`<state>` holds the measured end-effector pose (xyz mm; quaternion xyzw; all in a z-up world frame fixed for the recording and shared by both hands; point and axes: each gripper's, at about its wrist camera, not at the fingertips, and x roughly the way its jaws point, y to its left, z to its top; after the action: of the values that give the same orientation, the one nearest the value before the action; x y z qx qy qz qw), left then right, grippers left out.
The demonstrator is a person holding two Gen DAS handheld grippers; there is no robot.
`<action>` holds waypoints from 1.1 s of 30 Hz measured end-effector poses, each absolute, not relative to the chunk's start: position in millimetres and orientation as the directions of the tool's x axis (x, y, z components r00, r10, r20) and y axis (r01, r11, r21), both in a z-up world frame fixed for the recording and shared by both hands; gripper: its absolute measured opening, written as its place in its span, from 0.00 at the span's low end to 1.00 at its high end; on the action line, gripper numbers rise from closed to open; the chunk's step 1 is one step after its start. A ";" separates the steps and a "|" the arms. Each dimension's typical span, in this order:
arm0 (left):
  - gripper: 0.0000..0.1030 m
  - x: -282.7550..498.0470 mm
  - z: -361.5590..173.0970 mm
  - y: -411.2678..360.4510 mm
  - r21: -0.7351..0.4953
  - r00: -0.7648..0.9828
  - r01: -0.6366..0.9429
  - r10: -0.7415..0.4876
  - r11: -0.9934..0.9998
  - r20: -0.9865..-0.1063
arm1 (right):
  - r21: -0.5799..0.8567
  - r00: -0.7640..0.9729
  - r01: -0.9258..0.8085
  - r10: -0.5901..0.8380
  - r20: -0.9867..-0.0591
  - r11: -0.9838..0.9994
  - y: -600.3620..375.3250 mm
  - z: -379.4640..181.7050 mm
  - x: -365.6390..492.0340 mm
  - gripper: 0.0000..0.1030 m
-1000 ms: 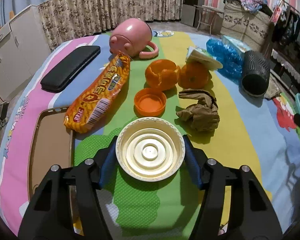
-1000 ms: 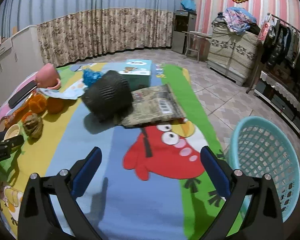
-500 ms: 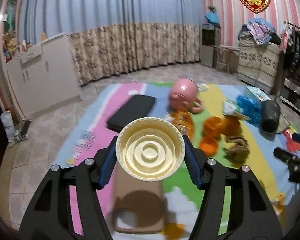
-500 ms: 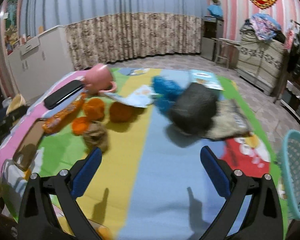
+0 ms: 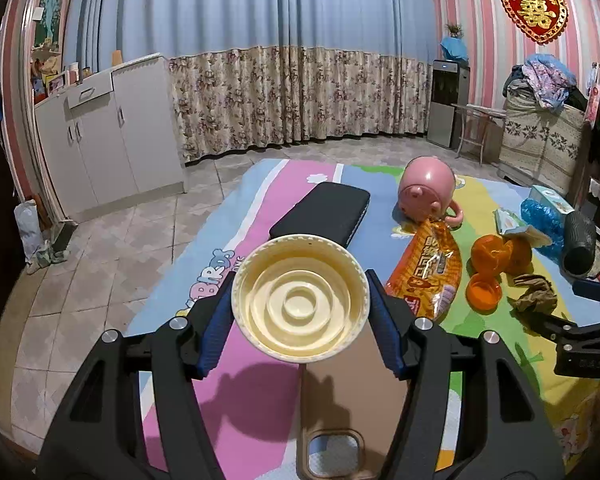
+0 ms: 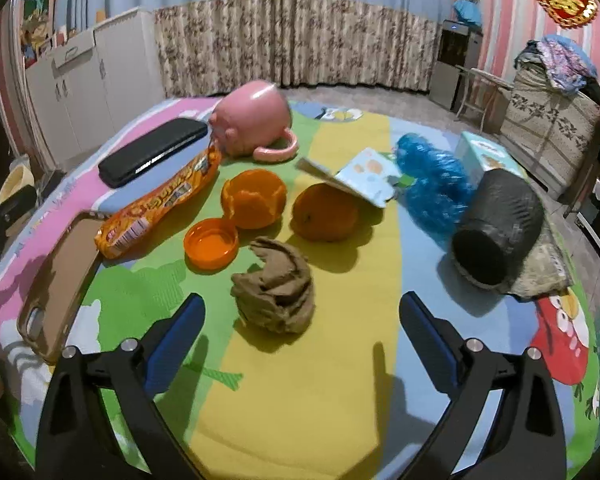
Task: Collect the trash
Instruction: 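Grasp the cream plastic lid with the left gripper while the right gripper grasps the brown paper, then carry the lid and paper over the blue basket and release both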
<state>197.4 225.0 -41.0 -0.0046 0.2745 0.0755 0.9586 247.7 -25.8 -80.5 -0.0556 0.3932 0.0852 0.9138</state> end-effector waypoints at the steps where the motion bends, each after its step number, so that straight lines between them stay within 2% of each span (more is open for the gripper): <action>1: 0.59 198.8 -43.4 224.7 0.031 0.835 -0.149 0.142 0.988 -0.532 | -0.039 0.668 -0.211 0.115 -0.735 0.977 -22.7 -82.6 249.0 0.75; 2: 0.59 200.4 -45.2 225.1 0.029 0.831 -0.149 0.141 0.988 -0.538 | -0.041 0.660 -0.221 0.119 -0.742 0.974 -20.7 -84.4 250.1 0.71; 4: 0.59 201.5 -45.1 225.2 0.024 0.830 -0.151 0.140 0.988 -0.540 | -0.038 0.650 -0.237 0.130 -0.749 0.971 -19.0 -87.1 250.2 0.54; 7: 0.59 202.2 -44.8 225.3 0.025 0.830 -0.152 0.141 0.988 -0.540 | -0.017 0.651 -0.253 0.157 -0.743 0.967 -19.5 -85.7 248.7 0.40; 14: 0.59 198.5 -31.1 213.4 0.076 0.828 -0.161 0.176 0.984 -0.532 | 0.016 0.721 -0.253 0.199 -0.664 0.967 -37.9 -63.2 229.5 0.40; 20: 0.59 186.7 -0.5 184.4 0.077 0.863 -0.136 0.156 0.988 -0.481 | 0.009 0.775 -0.210 0.172 -0.608 0.978 -82.0 -29.9 207.8 0.40; 33: 0.59 179.6 27.0 79.9 0.028 0.900 0.015 -0.001 1.000 -0.436 | -0.023 0.847 0.054 -0.059 -0.528 0.998 -243.1 19.9 149.2 0.40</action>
<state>179.6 79.9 27.0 0.0152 0.2239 -0.0041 0.9745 149.2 -243.1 19.9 -0.0038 0.2749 -0.0294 0.9610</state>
